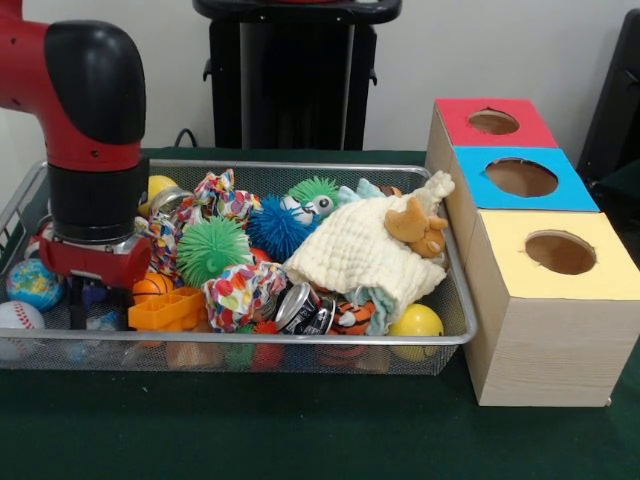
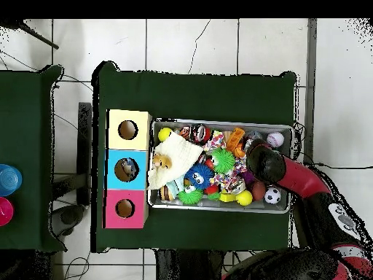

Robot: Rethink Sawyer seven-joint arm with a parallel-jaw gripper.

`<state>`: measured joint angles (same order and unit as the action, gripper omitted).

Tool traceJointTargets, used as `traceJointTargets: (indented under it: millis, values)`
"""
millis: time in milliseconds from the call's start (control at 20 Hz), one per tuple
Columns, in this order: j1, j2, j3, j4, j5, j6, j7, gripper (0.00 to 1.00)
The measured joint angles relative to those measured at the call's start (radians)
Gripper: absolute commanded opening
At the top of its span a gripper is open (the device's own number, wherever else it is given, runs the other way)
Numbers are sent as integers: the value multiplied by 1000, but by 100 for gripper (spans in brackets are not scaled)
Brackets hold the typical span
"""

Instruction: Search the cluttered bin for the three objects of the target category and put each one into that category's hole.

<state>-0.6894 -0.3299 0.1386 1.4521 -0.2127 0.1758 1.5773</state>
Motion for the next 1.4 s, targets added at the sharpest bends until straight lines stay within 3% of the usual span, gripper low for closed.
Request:
traceJointTargets:
  millis: [1400]
  values:
    - [38,-3,-34,-15,-29,-1,0,100]
